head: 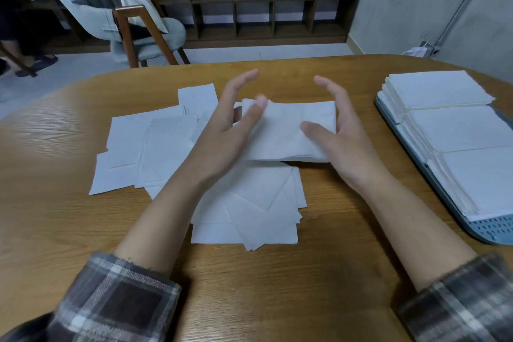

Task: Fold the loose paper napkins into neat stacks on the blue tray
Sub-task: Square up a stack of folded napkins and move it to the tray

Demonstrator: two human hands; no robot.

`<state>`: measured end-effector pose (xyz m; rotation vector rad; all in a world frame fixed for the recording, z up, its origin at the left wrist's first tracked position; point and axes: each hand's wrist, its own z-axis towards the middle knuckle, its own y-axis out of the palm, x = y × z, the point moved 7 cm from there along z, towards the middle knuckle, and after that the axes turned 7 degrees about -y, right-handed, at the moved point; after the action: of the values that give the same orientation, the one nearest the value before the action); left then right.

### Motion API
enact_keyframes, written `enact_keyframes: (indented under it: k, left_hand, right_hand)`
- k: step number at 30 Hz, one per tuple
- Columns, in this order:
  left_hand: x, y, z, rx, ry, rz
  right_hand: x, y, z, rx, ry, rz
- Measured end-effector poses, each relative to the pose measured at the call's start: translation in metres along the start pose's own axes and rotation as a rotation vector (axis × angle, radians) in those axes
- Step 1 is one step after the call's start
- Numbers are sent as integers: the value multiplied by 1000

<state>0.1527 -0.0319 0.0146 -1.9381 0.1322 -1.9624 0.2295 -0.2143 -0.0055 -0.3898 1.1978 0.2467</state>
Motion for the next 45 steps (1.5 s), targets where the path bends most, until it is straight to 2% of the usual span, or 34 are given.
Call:
enact_keyframes:
  k: [3,6,10,13,16,20,22,25,30,36,43,45]
  left_hand:
    - [4,-3,-3,32,94,104]
    - [2,-10,-1,93,96,103]
    - [3,-11,-1,134,123,180]
    - [2,-8,-2,129,114,218]
    - [-2,-7,1,127,105,377]
    - [-19,-1,4,-90,52,562]
    - [-23,3,1,-203,18,629]
    - [-23,5,-1,-258,-22,644]
    - [-21,8,0,-251,-34,610]
    - [-18,19,3,-96,37,452]
    - [-5,30,-4,-71,299,628]
    - [-1,32,-8,-156,284,664]
  right_hand:
    - [-4,2,1,-56,4,196]
    - [-9,7,-1,-173,14,328]
    - [-6,7,-2,-192,1,238]
    - [-4,1,-1,-139,-25,79]
    - [4,-12,2,6,0,-23]
    - [8,-28,3,184,37,-70]
    - [9,-29,2,207,43,-64]
    - [11,-28,3,202,44,-60]
    - [10,-27,4,191,34,-80]
    - [10,-28,4,189,33,-89]
    - [10,-33,4,256,30,-111]
    - [8,-35,3,279,19,-118]
